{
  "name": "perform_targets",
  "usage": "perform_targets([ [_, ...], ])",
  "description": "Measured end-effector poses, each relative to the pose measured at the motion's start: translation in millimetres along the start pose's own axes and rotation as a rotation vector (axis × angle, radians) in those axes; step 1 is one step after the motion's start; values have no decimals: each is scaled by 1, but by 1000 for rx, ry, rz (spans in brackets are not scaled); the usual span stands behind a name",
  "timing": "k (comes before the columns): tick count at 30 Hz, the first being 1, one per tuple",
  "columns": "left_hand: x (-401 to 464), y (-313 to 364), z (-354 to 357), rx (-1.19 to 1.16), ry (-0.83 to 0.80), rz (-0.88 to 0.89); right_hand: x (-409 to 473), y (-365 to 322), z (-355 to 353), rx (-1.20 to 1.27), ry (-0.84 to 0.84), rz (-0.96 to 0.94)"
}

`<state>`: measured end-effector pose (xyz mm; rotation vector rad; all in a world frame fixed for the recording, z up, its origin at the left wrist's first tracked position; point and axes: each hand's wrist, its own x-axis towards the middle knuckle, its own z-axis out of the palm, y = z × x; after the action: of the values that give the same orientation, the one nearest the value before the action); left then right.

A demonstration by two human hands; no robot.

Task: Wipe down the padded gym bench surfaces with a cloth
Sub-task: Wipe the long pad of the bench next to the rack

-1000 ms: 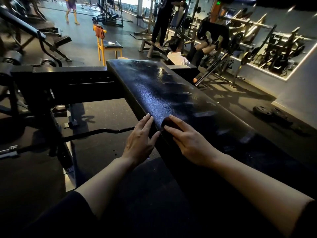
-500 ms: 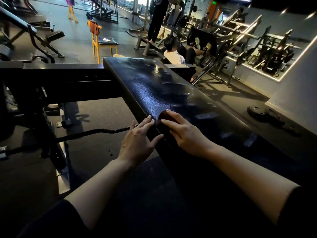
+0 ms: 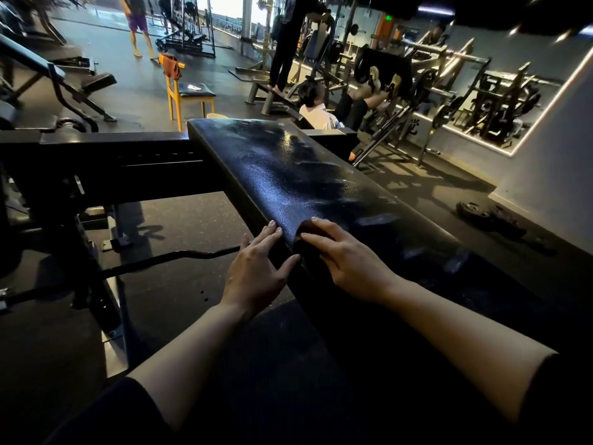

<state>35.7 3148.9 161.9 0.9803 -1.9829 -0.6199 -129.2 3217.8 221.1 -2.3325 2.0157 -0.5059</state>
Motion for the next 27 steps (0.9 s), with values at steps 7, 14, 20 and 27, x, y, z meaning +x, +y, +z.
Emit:
perform_targets([
  [7,-9,17,10,51,103,7,41,-1,9,-35,36,186],
  [14,-33,47,32,1,99,173,-58,4,-16,54,1,-33],
  [20,-37,50,38,-14,103,124,20,29,-4,-3,25,207],
  [27,-36,50,36,-12,73,96,-37,32,-13,18,38,62],
])
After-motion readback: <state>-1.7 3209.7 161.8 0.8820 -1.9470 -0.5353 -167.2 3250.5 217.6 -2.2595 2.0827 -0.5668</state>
